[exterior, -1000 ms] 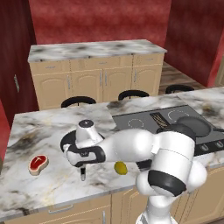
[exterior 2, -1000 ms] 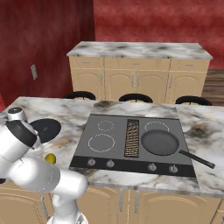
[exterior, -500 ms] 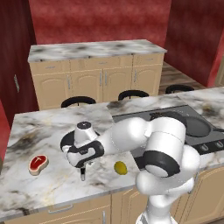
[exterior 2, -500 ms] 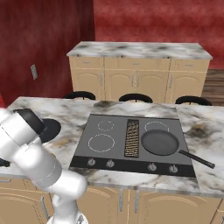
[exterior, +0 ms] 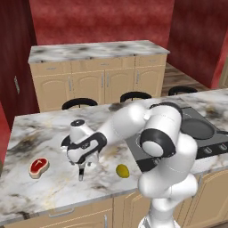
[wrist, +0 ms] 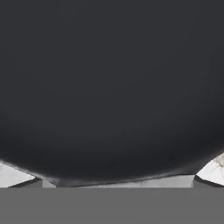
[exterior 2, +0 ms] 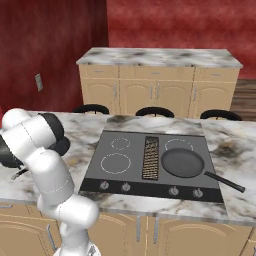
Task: Place both pans onto different burners. Then place the lemon and the steak on different pans.
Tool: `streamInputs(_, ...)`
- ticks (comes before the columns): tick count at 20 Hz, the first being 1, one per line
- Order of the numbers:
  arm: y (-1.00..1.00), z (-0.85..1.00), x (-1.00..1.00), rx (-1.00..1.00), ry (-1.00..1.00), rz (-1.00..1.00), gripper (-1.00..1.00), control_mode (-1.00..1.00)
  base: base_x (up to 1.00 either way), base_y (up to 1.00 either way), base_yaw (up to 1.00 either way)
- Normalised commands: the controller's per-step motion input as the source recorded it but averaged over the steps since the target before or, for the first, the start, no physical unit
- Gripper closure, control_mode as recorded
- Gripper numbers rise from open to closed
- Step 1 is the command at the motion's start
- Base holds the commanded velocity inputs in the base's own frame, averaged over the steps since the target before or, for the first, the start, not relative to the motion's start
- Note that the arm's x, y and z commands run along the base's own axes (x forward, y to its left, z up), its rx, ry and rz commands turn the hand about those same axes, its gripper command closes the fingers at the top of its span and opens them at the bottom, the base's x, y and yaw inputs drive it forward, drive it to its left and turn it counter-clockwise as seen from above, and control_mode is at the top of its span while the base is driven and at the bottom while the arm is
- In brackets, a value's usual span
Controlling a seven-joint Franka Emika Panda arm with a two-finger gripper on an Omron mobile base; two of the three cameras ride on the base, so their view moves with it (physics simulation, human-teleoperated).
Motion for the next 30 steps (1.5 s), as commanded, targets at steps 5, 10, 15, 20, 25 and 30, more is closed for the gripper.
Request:
streamInputs(5,0.0,-0.18,0.0,0.0,0.0,0.0,1.0,-1.0,0.0,0.0,0.0)
streamInputs(10,-0.06,0.03,-0.03,0.0,-0.02,0.0,1.0,-1.0,0.0,0.0,0.0)
streamInputs(15,-0.2,0.32,-0.2,0.0,-0.1,0.0,1.0,-1.0,0.0,0.0,0.0)
streamInputs(20,-0.32,0.57,-0.26,0.09,-0.07,0.0,1.0,-1.0,0.0,0.0,0.0)
streamInputs(25,-0.39,0.93,-0.27,0.25,-0.01,0.0,1.0,-1.0,0.0,0.0,0.0)
streamInputs(30,-0.44,0.93,-0.3,0.17,-0.02,0.0,1.0,-1.0,0.0,0.0,0.0)
